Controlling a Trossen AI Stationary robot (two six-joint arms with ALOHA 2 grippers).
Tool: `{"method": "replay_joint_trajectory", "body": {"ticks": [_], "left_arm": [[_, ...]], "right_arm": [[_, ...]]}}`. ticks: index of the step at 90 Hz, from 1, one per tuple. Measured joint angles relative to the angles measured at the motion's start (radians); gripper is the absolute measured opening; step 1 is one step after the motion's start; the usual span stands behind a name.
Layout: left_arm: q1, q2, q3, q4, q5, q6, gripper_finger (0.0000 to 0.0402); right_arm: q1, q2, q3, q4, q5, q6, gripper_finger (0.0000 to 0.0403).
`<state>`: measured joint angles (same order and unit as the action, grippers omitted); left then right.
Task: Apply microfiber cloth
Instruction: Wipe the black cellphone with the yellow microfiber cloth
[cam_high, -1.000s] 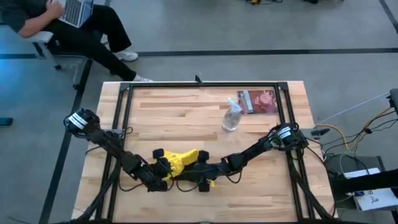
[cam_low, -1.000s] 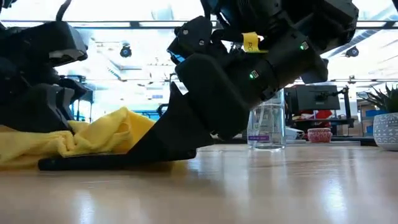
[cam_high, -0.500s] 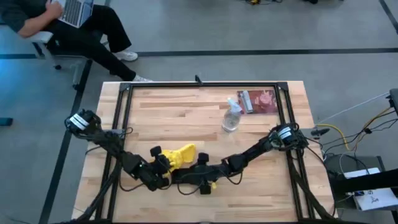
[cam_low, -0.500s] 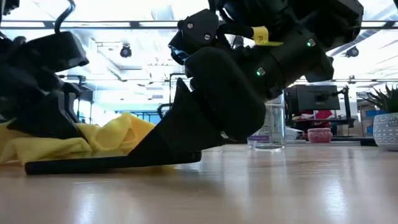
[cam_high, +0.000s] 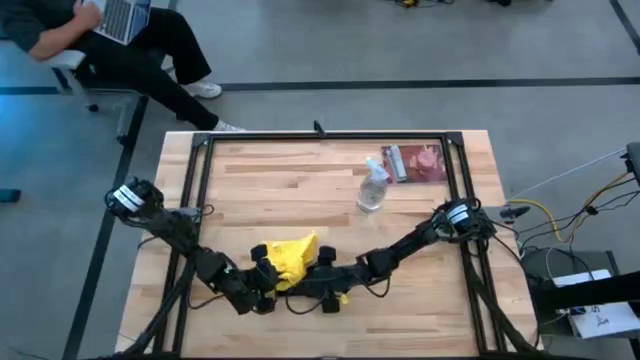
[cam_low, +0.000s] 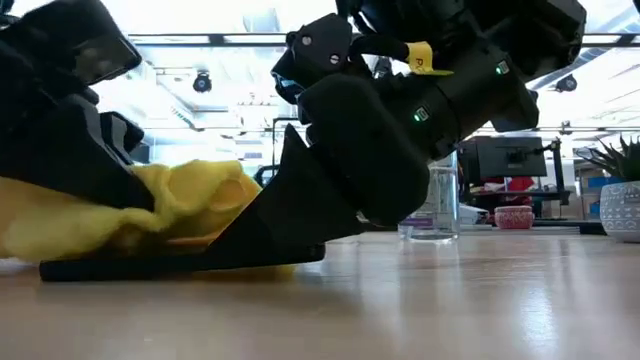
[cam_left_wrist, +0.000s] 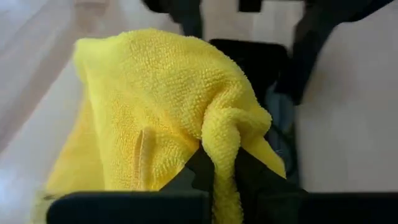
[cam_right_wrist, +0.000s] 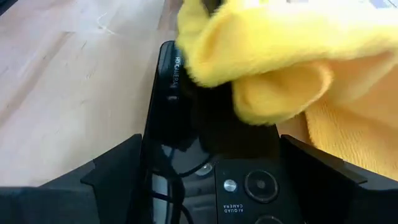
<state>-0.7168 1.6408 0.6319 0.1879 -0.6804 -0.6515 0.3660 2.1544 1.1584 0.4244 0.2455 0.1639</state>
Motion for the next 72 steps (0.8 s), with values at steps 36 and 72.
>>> {"method": "replay_joint_trajectory", "body": {"ticks": [36,72], "left_arm": [[0.040,0.167,0.045,0.289,-0.014,0.155,0.0007],[0.169,0.224,0.102,0.300,0.024,0.221,0.0007]], "right_arm": [[-0.003,0.000,0.000,0.002,-0.001,0.000,0.0316],[-0.006,0.000,-0.002,-0.003,0.010,0.002,0.0316]]}}
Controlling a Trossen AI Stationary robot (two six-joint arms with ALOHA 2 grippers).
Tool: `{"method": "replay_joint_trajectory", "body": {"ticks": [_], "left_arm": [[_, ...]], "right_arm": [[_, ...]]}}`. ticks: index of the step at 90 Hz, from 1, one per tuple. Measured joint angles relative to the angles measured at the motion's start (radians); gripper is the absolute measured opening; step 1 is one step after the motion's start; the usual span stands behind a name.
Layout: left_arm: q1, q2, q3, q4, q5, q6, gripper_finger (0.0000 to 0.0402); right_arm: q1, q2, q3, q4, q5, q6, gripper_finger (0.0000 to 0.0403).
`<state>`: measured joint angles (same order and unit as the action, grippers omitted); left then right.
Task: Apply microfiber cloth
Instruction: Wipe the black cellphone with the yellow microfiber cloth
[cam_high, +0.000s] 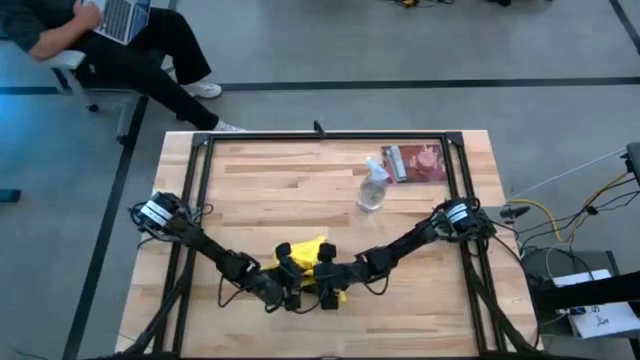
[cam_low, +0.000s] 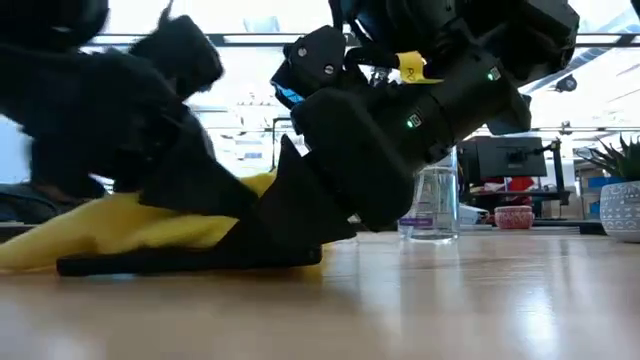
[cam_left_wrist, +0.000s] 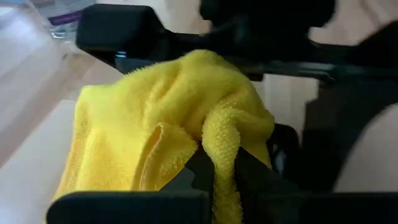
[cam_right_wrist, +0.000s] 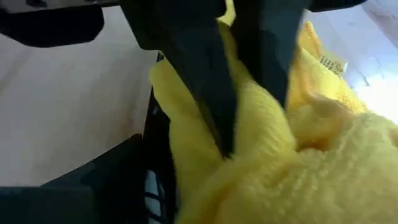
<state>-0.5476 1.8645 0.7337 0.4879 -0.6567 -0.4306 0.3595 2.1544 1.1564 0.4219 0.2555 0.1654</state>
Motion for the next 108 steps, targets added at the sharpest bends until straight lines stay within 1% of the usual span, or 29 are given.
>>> {"method": "replay_joint_trajectory", "body": {"ticks": [17,25,41,51,69,78,91,99,108], "left_arm": [[0.005,-0.003,-0.006,-0.028,0.045,-0.006,0.0007],[0.004,-0.020,-0.015,-0.072,0.058,-0.028,0.0007],[-0.010,-0.088,-0.034,-0.208,0.090,-0.076,0.0007],[-0.034,-0.141,-0.039,-0.333,0.107,-0.110,0.0007],[-0.103,-0.226,-0.039,-0.591,0.118,-0.257,0.0007],[-0.145,-0.269,-0.043,-0.675,0.132,-0.320,0.0007],[-0.211,-0.321,-0.046,-0.729,0.214,-0.382,0.0007],[-0.240,-0.349,-0.046,-0.759,0.263,-0.460,0.0007],[-0.273,-0.370,-0.046,-0.793,0.292,-0.536,0.0007]], "right_arm": [[0.000,0.000,0.000,-0.004,-0.009,0.001,0.0315],[0.000,0.000,0.000,-0.001,-0.010,0.001,0.0315],[0.000,0.000,0.000,-0.006,-0.012,0.012,0.0315],[0.001,0.000,0.002,-0.011,-0.012,0.015,0.0315],[0.002,0.000,0.002,-0.012,-0.012,0.017,0.0315],[0.002,0.000,0.002,-0.011,-0.012,0.018,0.0315],[0.005,0.000,0.002,-0.014,-0.015,0.012,0.0315],[0.005,0.000,0.002,-0.015,-0.015,0.009,0.0315],[0.003,-0.002,0.002,-0.017,-0.012,0.009,0.0315]]}}
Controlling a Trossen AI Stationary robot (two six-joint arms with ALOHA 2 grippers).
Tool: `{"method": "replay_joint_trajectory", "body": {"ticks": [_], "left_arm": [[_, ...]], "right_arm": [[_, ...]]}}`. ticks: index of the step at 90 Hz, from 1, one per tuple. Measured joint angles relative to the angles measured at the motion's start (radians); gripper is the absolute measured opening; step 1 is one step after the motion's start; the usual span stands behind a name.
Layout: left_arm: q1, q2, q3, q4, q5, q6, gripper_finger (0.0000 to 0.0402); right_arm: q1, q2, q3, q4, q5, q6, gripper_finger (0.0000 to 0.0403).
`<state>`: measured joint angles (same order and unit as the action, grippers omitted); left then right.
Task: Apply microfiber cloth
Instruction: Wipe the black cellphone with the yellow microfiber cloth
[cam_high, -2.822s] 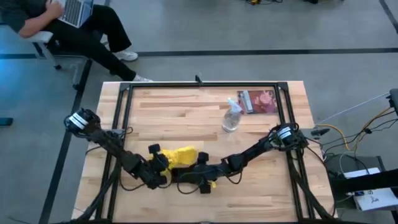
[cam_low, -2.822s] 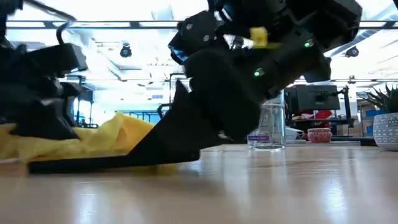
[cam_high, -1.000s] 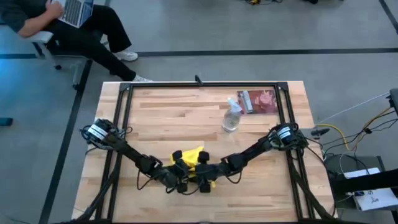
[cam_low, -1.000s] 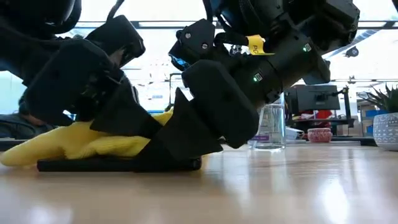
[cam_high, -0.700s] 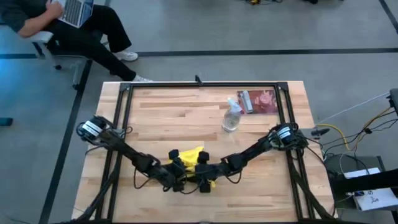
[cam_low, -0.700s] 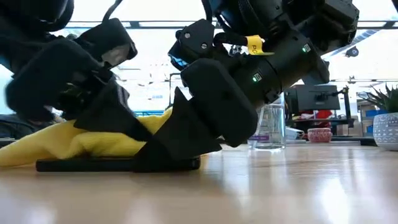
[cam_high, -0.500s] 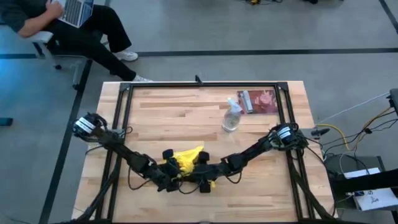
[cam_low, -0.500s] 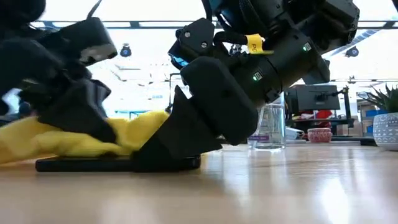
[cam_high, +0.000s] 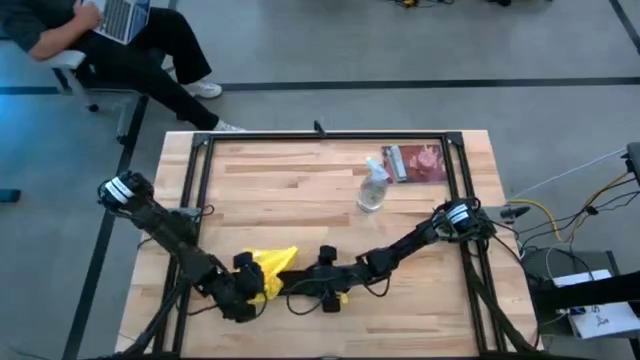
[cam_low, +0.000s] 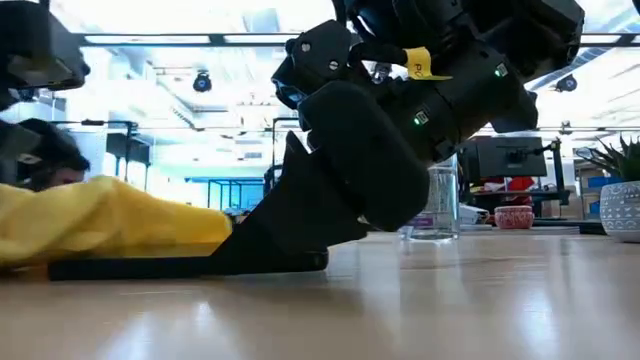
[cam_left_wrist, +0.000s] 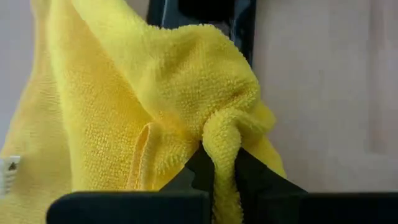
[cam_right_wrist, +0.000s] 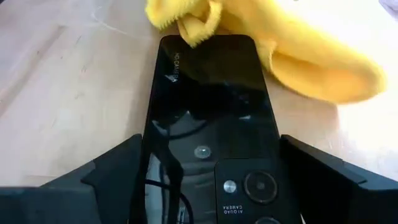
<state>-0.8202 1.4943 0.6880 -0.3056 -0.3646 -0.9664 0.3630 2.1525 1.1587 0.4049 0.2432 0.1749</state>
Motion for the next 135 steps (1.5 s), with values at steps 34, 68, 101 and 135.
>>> {"method": "replay_joint_trajectory", "body": {"ticks": [34,68,101,135], "left_arm": [[-0.018,-0.059,0.003,0.016,-0.289,0.060,0.0011],[0.084,-0.042,0.003,0.093,-0.308,0.227,0.0091],[0.272,-0.039,0.003,0.312,-0.117,0.468,0.0198],[0.289,-0.039,0.003,0.530,-0.124,0.755,0.0295]], "right_arm": [[0.010,-0.123,-0.001,-0.206,-0.006,-0.002,0.0315],[0.061,-0.328,-0.001,-0.474,0.004,0.007,0.0315],[0.084,-0.458,0.002,-0.614,0.083,-0.042,0.0315],[0.077,-0.479,0.002,-0.702,0.100,-0.045,0.0315]]}}
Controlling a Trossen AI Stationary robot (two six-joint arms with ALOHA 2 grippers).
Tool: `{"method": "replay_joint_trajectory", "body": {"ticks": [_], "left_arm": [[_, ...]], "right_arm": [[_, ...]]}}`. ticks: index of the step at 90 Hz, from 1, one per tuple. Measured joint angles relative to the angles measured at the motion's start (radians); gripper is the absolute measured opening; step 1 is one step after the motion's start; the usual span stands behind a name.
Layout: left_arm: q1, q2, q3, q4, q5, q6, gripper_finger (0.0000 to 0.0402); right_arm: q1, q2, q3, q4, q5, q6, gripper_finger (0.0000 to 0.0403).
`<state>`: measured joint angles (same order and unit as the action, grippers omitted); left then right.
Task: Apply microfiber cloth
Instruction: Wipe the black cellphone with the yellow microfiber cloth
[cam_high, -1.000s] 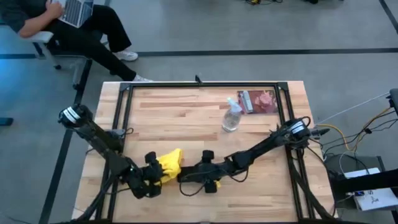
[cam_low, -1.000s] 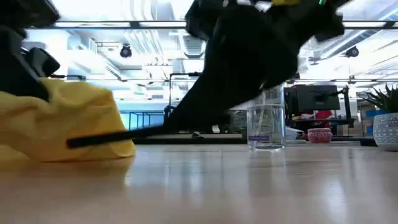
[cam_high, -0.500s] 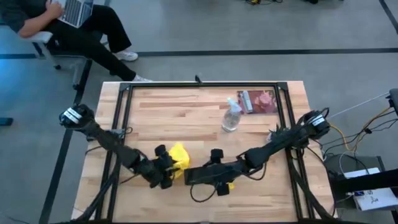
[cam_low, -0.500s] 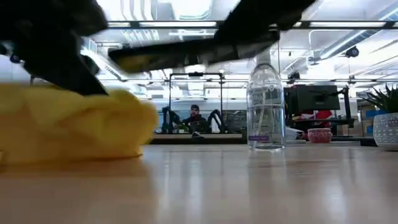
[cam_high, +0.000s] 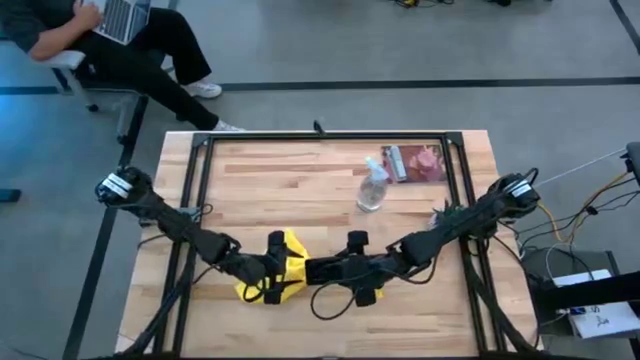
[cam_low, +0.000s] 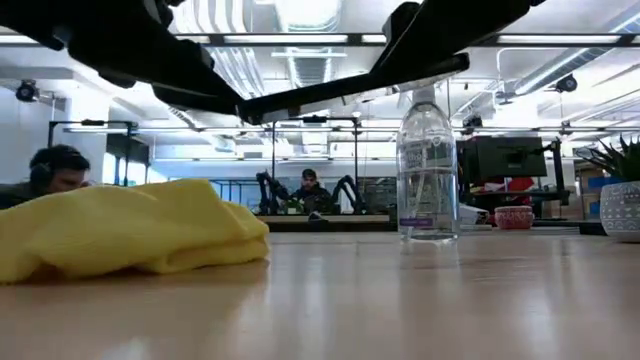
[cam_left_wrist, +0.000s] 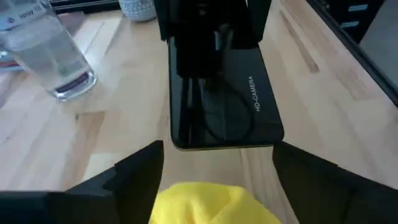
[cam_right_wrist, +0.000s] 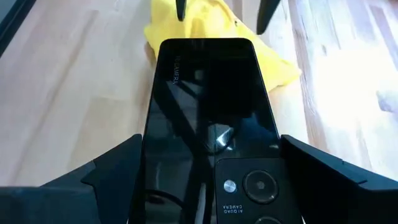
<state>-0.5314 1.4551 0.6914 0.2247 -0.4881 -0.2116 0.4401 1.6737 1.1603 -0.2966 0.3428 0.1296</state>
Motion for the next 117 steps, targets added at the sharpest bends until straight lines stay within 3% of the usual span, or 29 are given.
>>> {"method": "replay_joint_trajectory", "body": {"ticks": [34,75,99,117], "left_arm": [[0.025,0.065,0.000,0.160,-0.001,0.011,0.0358],[0.078,0.202,0.074,0.219,0.023,0.071,0.0371],[0.084,0.278,0.211,0.034,-0.043,0.079,0.0379],[0.089,0.290,0.306,-0.111,-0.043,0.076,0.0356]], "right_arm": [[-0.026,0.002,-0.001,-0.007,-0.001,0.003,0.0315],[-0.037,0.004,-0.001,-0.001,0.006,0.009,0.0315],[-0.040,0.004,-0.002,0.007,0.015,0.009,0.0315],[-0.040,0.004,-0.002,0.006,0.011,0.008,0.0315]]}}
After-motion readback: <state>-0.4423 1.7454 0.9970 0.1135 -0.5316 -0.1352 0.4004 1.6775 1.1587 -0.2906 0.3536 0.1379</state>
